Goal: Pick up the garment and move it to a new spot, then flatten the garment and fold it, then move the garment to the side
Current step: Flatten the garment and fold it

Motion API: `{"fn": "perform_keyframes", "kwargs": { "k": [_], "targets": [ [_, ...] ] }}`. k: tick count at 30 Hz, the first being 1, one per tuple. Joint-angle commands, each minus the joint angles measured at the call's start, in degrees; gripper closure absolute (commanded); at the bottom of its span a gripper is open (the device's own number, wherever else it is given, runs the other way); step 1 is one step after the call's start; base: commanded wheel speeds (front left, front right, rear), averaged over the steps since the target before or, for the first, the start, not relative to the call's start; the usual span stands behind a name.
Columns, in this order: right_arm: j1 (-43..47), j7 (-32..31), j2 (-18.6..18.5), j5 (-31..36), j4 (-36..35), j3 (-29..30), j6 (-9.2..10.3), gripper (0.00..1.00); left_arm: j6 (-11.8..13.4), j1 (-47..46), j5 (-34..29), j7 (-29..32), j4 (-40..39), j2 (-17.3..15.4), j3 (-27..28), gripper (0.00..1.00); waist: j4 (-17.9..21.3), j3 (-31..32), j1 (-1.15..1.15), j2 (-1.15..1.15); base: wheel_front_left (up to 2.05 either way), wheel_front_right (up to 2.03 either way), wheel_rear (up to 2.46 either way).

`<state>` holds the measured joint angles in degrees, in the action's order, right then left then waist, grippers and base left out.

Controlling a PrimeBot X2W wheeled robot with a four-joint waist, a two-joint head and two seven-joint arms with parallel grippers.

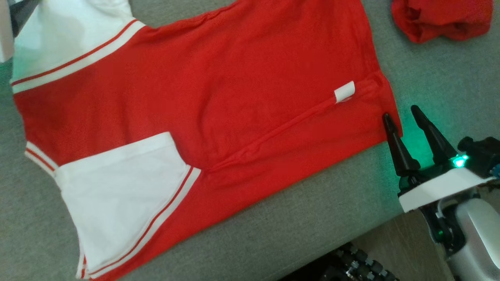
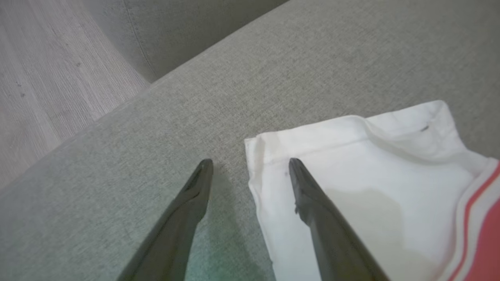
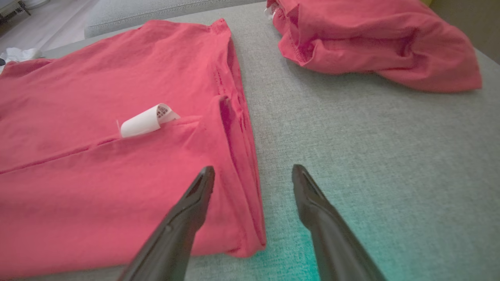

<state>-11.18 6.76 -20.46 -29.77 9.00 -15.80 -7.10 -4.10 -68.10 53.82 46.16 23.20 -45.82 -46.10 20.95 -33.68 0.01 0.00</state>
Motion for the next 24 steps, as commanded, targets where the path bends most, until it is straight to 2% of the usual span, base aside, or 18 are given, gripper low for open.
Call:
{"fn": "perform_keyframes", "kwargs": {
  "k": [1, 6, 7, 9, 10, 11, 12, 14, 24],
  "targets": [
    [-0.2, 0.9, -1.0, -0.6, -0.8, -0.9, -0.39, 0.00, -0.1, -2.6, -0.7, 0.4, -1.1, -3.4, 2.6, 0.00, 0.7, -0.6, -0.01, 0.00, 0.00, 0.00, 0.00],
    [-1.4, 1.5, -1.1, -1.1, 0.3, -1.8, -0.39, 0.00, -0.3, -2.2, -0.3, 1.2, -1.2, -4.3, 2.3, 0.00, 1.3, -1.1, -0.01, 0.00, 0.00, 0.00, 0.00],
    [-1.7, 1.5, -1.3, -1.3, 0.5, -2.0, -0.39, 0.00, -0.4, -2.2, -0.3, 1.0, -1.5, -4.4, 2.4, 0.11, 1.4, -1.2, -0.01, 0.00, 0.00, 0.00, 0.00],
    [-2.7, 1.3, -1.9, -1.6, 0.8, -2.1, -0.39, 0.00, -0.5, -2.2, -0.3, 0.7, -2.0, -4.6, 2.5, 0.53, 1.5, -1.4, -0.01, 0.00, 0.00, 0.00, 0.00],
    [-2.7, 1.3, -1.9, -1.6, 0.8, -2.1, -0.39, 0.00, -0.5, -2.2, -0.3, 0.7, -2.0, -4.6, 2.5, 0.53, 1.5, -1.4, -0.01, 0.00, 0.00, 0.00, 0.00],
    [-3.3, 1.2, -2.3, -1.7, 0.8, -2.2, -0.39, 0.00, -0.5, -2.2, -0.3, 0.5, -2.2, -4.7, 2.5, 0.69, 1.5, -1.4, -0.01, 0.00, 0.00, 0.00, 0.00],
    [-4.1, 1.0, -2.7, -1.9, 0.8, -2.4, -0.39, 0.00, -0.6, -2.3, -0.3, 0.2, -2.4, -4.7, 2.6, 0.76, 1.5, -1.5, -0.01, 0.00, 0.00, 0.00, 0.00],
    [-6.2, 0.6, -3.6, -2.5, 0.7, -2.7, -0.39, 0.00, -0.8, -2.5, -0.2, -0.6, -2.9, -4.6, 2.8, 1.00, 1.4, -1.8, -0.01, 0.00, 0.00, 0.00, 0.00],
    [-21.2, -6.3, -8.1, -8.0, 3.7, -7.2, -0.39, 0.00, -2.4, -4.7, -1.5, -5.7, -6.3, -3.5, 2.7, 1.00, -1.3, -3.2, -0.01, 0.00, 0.00, 0.00, 0.00]
  ]
}}
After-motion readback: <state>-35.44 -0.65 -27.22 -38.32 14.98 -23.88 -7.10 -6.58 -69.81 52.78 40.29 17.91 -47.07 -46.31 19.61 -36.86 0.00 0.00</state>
